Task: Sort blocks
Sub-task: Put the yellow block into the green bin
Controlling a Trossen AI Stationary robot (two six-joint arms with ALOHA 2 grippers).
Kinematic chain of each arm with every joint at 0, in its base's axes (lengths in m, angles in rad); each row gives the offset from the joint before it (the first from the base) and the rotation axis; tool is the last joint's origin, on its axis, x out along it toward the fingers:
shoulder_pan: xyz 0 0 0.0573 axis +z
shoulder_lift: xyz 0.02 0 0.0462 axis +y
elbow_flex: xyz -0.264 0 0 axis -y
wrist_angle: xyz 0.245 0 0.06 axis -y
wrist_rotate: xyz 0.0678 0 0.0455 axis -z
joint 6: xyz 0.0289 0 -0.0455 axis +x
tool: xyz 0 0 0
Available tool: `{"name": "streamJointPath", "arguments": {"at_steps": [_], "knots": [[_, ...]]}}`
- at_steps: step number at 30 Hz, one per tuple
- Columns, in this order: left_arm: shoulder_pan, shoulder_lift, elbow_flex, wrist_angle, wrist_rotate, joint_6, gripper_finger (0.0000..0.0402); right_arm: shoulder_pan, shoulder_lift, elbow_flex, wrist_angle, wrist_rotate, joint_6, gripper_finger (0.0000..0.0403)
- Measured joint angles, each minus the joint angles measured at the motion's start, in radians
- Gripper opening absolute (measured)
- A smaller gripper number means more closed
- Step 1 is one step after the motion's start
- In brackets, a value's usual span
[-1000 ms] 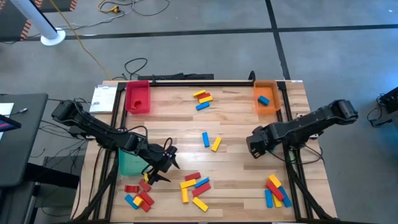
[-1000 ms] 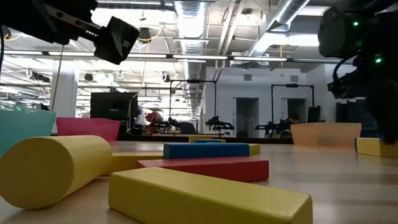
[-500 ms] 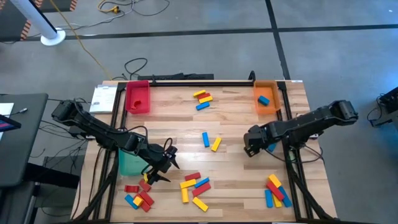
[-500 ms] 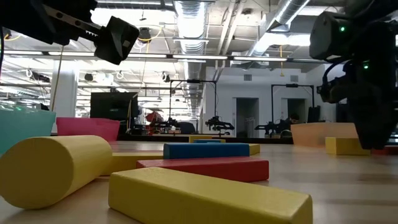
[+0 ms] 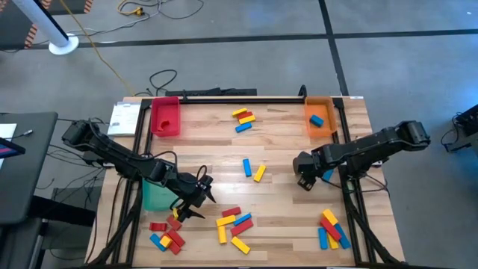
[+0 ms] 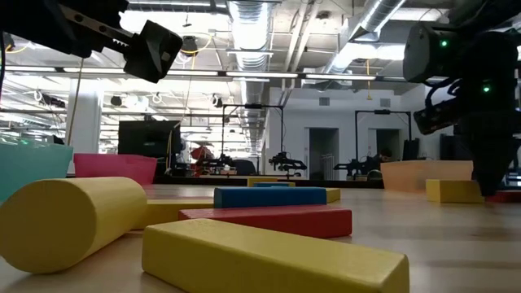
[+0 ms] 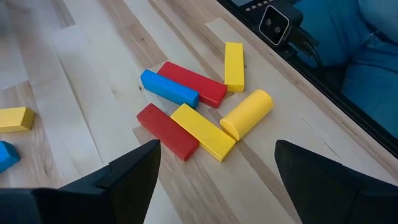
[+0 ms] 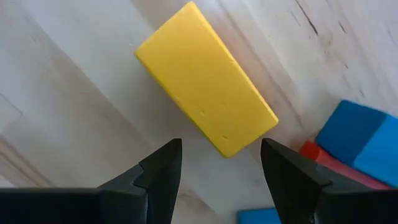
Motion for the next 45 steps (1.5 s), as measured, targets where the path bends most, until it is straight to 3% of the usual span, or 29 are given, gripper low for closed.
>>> {"name": "streamJointPath", "arguments": {"at_steps": [8,20,29,42,45], "knots": [[0.0,0.0,0.0,0.002,0.0,-0.004,0.0308,-0.025,0.0,0.0,0.002,0.105,-0.093,0.0259],[0.0,0.0,0.0,0.001,0.0,-0.019,0.0308,-0.096,0.0,0.001,0.033,0.11,-0.245,0.0309],[0.0,0.0,0.0,0.001,0.0,-0.017,0.0308,-0.115,0.0,0.001,0.119,0.181,-0.321,0.0313],[0.0,0.0,0.0,-0.003,0.0,-0.034,0.0308,-0.157,0.0,0.001,0.254,0.182,-0.408,0.0313],[0.0,0.0,0.0,-0.003,0.0,-0.034,0.0308,-0.157,0.0,0.001,0.308,0.143,-0.405,0.0313]]}}
